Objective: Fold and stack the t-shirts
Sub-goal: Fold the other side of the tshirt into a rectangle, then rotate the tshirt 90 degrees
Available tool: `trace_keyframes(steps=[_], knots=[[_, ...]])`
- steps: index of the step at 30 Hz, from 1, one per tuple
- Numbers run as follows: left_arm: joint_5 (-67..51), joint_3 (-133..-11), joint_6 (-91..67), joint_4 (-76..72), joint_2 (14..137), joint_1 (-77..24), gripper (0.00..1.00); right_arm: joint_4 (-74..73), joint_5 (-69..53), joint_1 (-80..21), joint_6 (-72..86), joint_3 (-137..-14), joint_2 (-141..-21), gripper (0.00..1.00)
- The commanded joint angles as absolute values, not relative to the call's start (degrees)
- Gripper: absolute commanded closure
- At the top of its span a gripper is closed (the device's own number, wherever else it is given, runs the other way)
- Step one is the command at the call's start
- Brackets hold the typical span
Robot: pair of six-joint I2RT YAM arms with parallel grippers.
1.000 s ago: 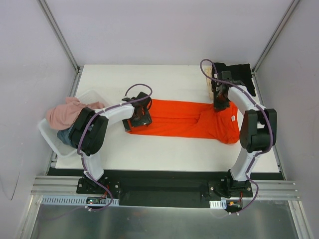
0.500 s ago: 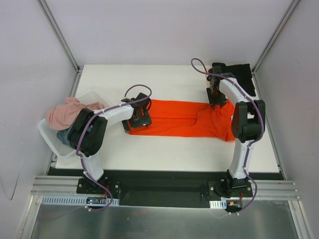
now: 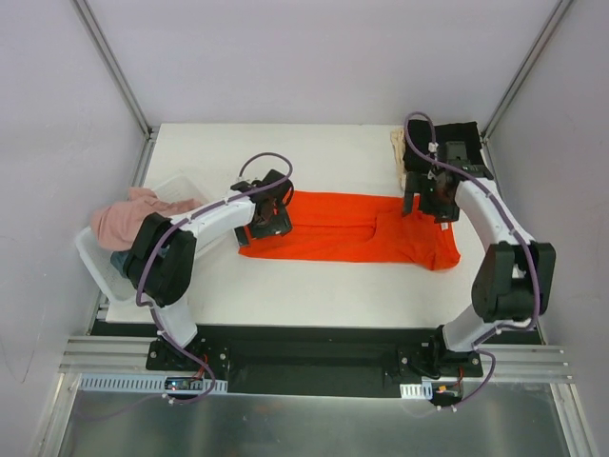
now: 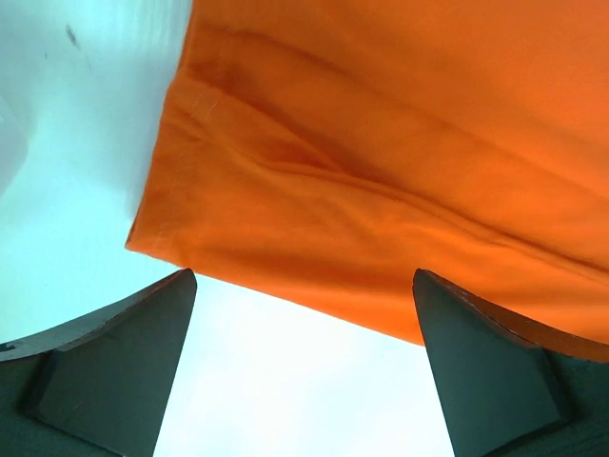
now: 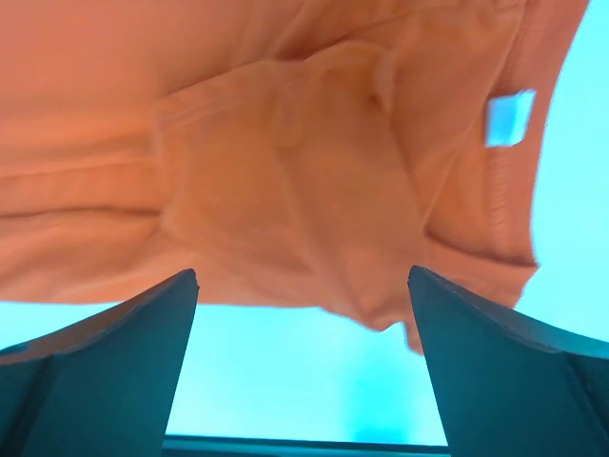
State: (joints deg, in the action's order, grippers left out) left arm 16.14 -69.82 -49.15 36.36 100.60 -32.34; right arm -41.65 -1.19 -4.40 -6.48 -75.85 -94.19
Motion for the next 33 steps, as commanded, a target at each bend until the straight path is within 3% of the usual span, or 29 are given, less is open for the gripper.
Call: trace_keyframes(steps=[1,10,18,25,33], knots=[[18.4,-76.7,-48.2,38.8,99.7,-33.1,0.01,-37.0,-14.0,-3.6,-0.7,-69.8,-87.5,0.03],[17.7,-86.0,-45.5,38.3,110.6,-33.1,0.01,-35.3,-14.2,1.7,5.2,-64.6,-92.5,0.03],[16.6,-86.4,-45.4,38.4,116.0,-33.0,0.01,-31.0,-19.8,9.9,8.0,-60.0,-99.9,0.03],[13.7,-73.1,-48.7,38.1,108.9,-33.7,0.02,-33.5,-15.6,10.2,7.4,-61.3,-99.9,0.03],[7.0,-53.5,-60.0,38.0,96.7,-44.5,0.02,-38.6,-5.1,4.5,4.9,-66.9,-100.5,0.03]])
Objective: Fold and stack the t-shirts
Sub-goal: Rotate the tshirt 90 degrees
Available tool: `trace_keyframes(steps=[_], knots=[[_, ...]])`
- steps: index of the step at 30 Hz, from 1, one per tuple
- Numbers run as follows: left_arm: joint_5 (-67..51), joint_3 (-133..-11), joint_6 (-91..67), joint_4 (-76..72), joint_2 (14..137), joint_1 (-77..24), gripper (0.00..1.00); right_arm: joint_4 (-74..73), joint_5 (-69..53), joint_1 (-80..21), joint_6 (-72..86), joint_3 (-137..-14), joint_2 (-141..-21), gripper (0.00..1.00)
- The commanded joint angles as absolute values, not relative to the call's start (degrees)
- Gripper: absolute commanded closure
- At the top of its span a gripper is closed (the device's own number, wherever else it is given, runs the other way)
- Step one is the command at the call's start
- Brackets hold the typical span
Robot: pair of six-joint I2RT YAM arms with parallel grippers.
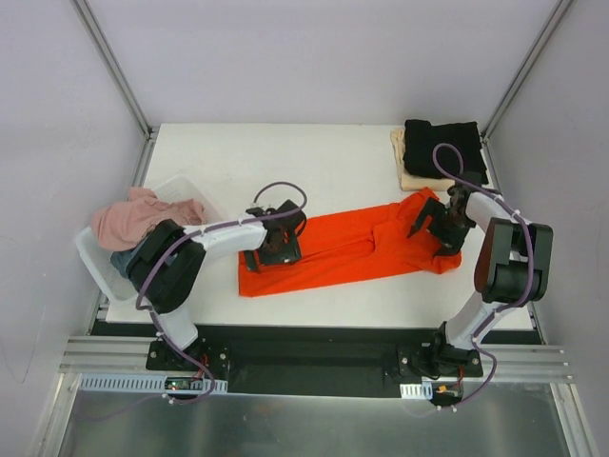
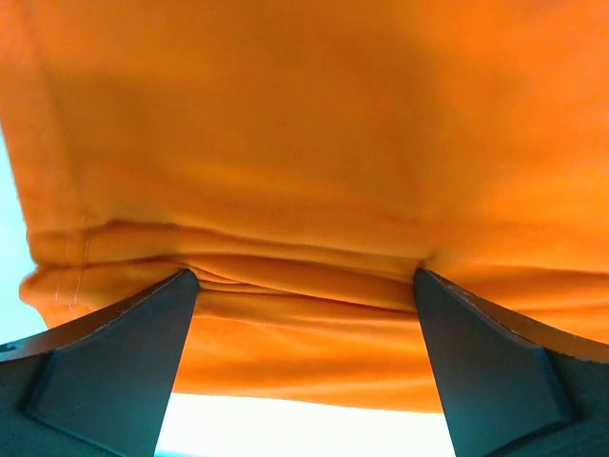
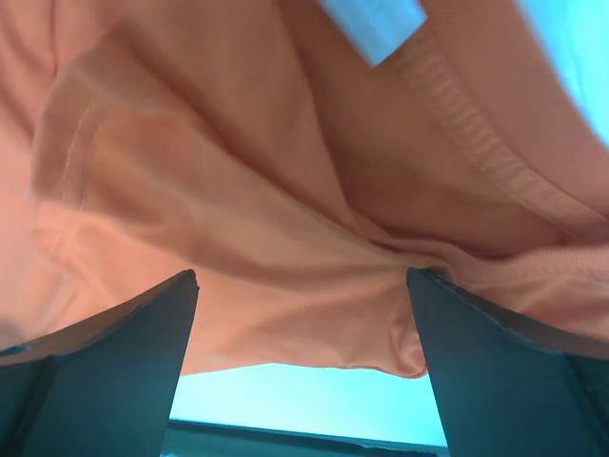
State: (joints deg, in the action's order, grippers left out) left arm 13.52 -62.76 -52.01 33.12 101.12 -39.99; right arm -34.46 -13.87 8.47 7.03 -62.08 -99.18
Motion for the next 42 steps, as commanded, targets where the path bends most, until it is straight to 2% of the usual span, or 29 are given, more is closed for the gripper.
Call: trace_keyframes(steps=[1,7,11,19,23,29,33,36,39,42], knots=[[6.7,-51.9,-61.9,38.0,93.2,-47.2,0.01,-39.5,-4.4,3.5,4.6,-67.9,-101.4,0.03],[8.2,-46.1,-71.9,37.9,84.5,-56.2,0.01,-43.2,-2.5,-3.5,3.6,-79.8,-109.9,0.03],[9.0,-46.1,-74.0,37.9,84.9,-57.2,0.01,-46.7,-3.4,-9.2,2.7,-90.4,-117.7,0.03],[14.2,-53.3,-68.7,38.1,80.4,-57.3,0.01,-51.4,-7.6,-13.8,2.8,-113.4,-131.6,0.03],[18.2,-56.5,-65.7,40.2,77.6,-57.1,0.01,-55.9,-4.9,-14.3,0.4,-122.9,-132.1,0.03],[23.1,-58.9,-60.3,41.3,77.2,-55.0,0.01,-56.4,7.2,-14.7,-0.2,-112.3,-118.1,0.03],[22.4,-59.8,-56.2,40.4,81.1,-49.4,0.01,-49.5,5.7,-16.4,4.3,-92.2,-107.4,0.03],[20.0,-61.5,-52.0,38.8,84.8,-47.3,0.01,-44.6,0.5,-17.8,6.8,-82.9,-103.7,0.03],[15.6,-62.0,-48.8,35.1,87.9,-46.4,0.01,-43.2,-2.3,-18.3,7.8,-81.8,-106.1,0.03],[12.0,-61.9,-47.1,33.1,90.8,-45.8,0.01,-45.9,-1.0,-18.2,7.3,-86.6,-110.7,0.03]])
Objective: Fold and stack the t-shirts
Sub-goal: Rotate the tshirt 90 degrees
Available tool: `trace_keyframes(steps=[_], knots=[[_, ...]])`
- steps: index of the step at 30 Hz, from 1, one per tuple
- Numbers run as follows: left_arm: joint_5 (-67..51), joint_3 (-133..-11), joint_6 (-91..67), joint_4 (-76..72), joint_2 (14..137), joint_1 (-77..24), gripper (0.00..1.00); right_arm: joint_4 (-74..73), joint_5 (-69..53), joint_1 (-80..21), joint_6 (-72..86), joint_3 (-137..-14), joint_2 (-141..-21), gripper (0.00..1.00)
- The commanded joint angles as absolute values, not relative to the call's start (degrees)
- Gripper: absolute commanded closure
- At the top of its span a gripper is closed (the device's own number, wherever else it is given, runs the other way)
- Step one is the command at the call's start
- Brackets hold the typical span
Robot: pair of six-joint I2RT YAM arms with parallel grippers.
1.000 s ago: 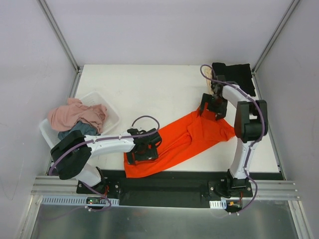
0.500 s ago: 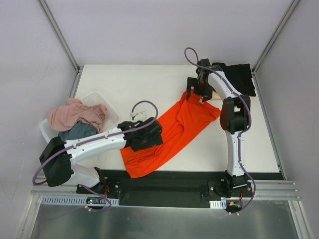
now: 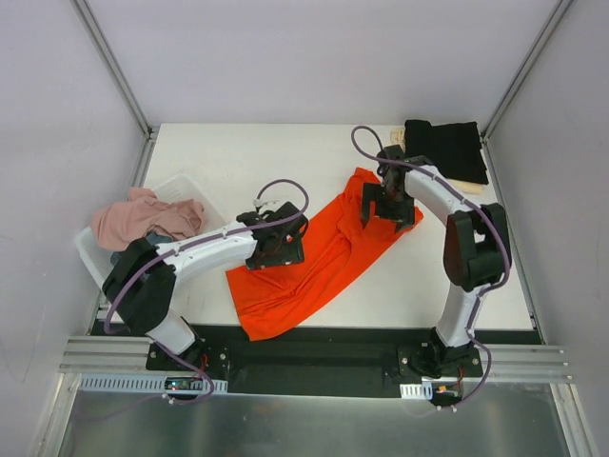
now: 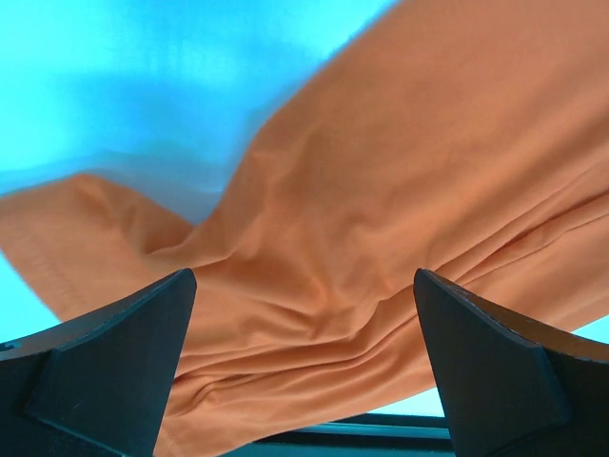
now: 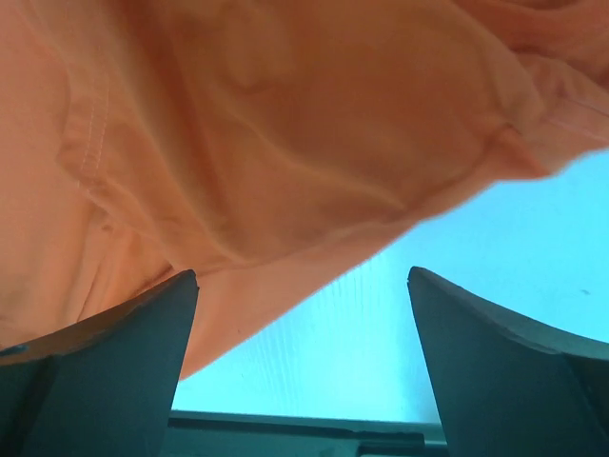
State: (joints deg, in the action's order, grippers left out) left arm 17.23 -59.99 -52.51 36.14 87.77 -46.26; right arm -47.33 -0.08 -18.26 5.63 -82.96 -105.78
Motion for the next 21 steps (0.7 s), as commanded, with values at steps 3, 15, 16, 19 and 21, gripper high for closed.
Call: trace_keyframes(steps=[3,15,16,19,21], knots=[[9.9,-61.5,-47.6,32.1,93.1,-45.3,0.01,-47.7,-0.8,-18.2,6.6,-91.7,-116.7,0.03],[2.1,-66.5,-52.3,27.7,104.5,-45.0,0.01,-57.3,-3.2,-15.8,-4.6,-123.0,-137.3,0.03],[1.6,-67.8,-53.8,27.6,105.0,-45.1,0.01,-57.7,-4.9,-15.3,-4.7,-125.5,-138.4,0.03],[0.8,-69.6,-57.4,27.0,106.5,-45.3,0.01,-57.9,-9.1,-14.3,-4.9,-132.4,-142.9,0.03],[0.8,-70.5,-59.1,26.5,107.2,-46.0,0.01,-55.1,-10.8,-14.1,-4.7,-133.9,-144.7,0.03]])
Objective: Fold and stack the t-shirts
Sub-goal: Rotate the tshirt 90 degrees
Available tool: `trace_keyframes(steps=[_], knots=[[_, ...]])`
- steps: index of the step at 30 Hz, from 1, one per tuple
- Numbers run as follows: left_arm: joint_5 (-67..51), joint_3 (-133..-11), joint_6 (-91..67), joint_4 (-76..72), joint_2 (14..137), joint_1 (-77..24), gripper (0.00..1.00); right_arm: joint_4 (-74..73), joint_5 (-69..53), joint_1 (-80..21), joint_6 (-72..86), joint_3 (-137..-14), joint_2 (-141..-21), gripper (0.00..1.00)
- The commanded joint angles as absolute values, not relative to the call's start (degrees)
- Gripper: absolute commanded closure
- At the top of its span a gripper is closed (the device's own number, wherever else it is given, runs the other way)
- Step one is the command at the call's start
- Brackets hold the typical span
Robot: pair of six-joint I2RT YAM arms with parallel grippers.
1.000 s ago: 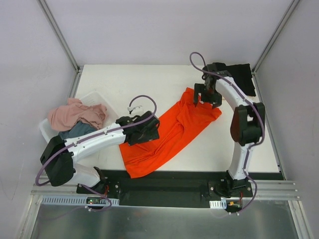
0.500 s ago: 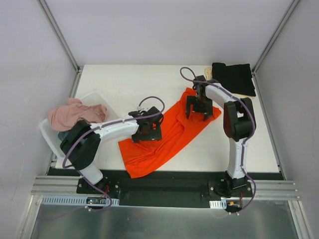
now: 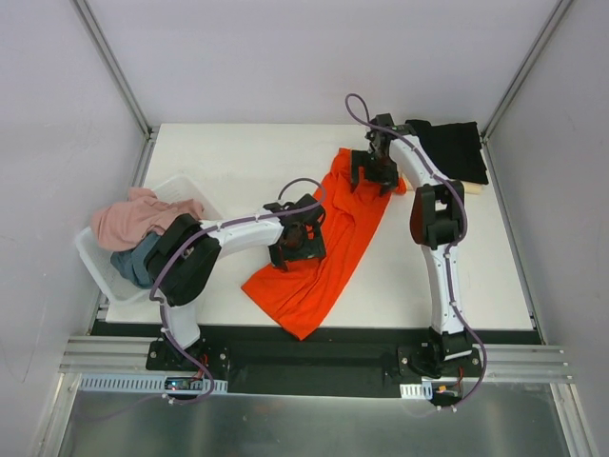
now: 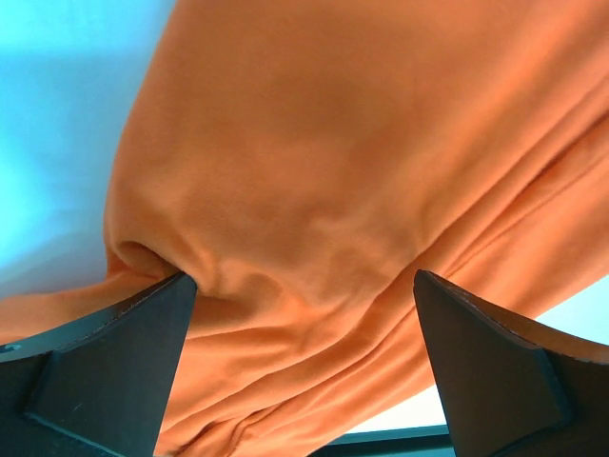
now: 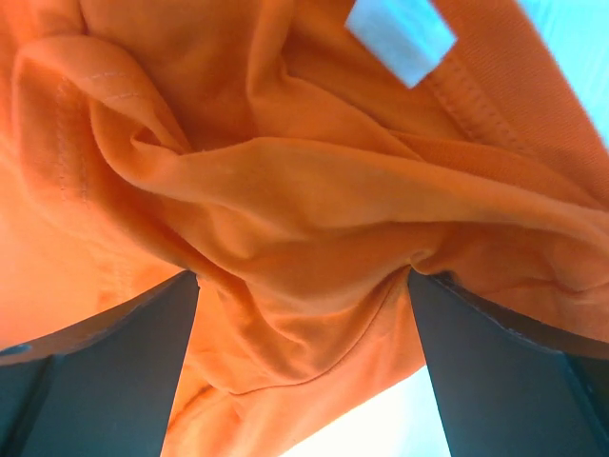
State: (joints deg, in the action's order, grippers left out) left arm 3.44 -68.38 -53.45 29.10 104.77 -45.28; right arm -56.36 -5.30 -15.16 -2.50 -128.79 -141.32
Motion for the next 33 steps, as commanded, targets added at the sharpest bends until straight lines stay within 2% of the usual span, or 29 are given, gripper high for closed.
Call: trace_keyframes(steps=[1,11,16,20,26,29,33], knots=[[1.1,-71.5,-59.8,26.5,107.5,-46.4,0.01,-54.2,-11.9,-14.0,-4.7,-134.8,-144.9,0.03],[0.2,-73.6,-61.8,26.0,108.8,-50.3,0.01,-45.9,-15.6,-13.2,-4.3,-135.6,-145.4,0.03],[1.0,-70.9,-61.8,26.0,103.6,-52.0,0.0,-46.2,-14.4,-13.2,-5.4,-133.3,-138.4,0.03],[3.9,-67.3,-60.6,26.2,97.1,-52.5,0.01,-47.5,-13.8,-13.9,-5.9,-126.8,-130.1,0.03],[7.3,-61.0,-57.8,26.6,87.8,-52.6,0.01,-47.2,-8.7,-18.0,-3.5,-109.9,-118.8,0.03],[7.6,-58.5,-56.7,27.1,85.2,-51.9,0.01,-45.8,-7.1,-20.8,2.6,-99.8,-113.7,0.03],[6.1,-53.9,-56.4,27.2,83.8,-49.6,0.01,-39.9,-14.9,-25.0,8.3,-86.6,-109.7,0.03]])
